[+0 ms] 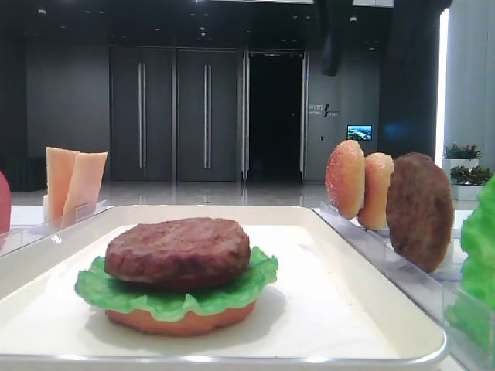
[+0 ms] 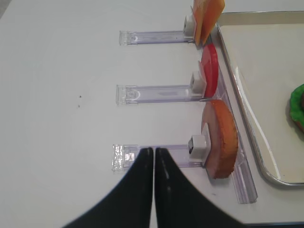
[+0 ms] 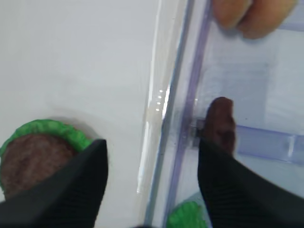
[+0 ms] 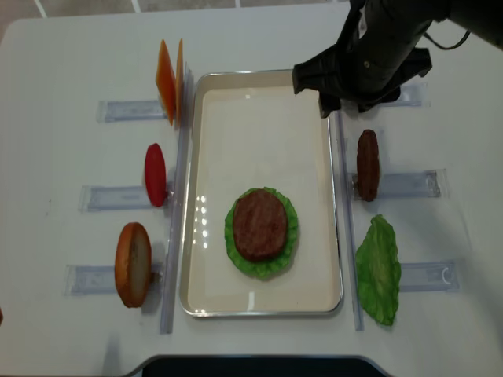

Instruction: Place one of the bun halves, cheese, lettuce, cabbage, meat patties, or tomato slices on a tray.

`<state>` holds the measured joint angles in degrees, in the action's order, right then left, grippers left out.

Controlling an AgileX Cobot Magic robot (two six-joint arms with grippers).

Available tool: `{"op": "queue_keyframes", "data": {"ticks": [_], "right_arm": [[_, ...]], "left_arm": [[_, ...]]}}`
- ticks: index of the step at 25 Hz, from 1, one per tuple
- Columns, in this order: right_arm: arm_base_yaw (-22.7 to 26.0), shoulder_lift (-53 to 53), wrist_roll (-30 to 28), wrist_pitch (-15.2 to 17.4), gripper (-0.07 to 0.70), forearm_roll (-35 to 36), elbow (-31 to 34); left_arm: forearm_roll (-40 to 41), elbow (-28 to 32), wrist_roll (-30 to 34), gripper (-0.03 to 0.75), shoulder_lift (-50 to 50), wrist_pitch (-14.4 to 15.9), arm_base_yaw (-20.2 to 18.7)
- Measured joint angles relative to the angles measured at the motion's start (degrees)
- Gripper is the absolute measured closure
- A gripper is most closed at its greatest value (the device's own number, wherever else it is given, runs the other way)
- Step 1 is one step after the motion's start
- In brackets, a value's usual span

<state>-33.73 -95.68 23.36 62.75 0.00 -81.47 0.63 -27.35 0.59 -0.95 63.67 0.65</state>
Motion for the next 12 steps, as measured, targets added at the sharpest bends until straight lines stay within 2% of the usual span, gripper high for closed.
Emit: {"op": "queue_keyframes", "data": {"ticks": [8,12], "right_arm": [[10.62,0.11,-5.52,6.32,0.202,0.0,-0.27],[16.24,0.11,-9.05,7.13,0.202,0.0,-0.27]], "left_arm": [[0.0,0.0,0.05,0.716,0.0,0.0,0.0],[0.0,0.0,0.05,0.716,0.0,0.0,0.0]]}}
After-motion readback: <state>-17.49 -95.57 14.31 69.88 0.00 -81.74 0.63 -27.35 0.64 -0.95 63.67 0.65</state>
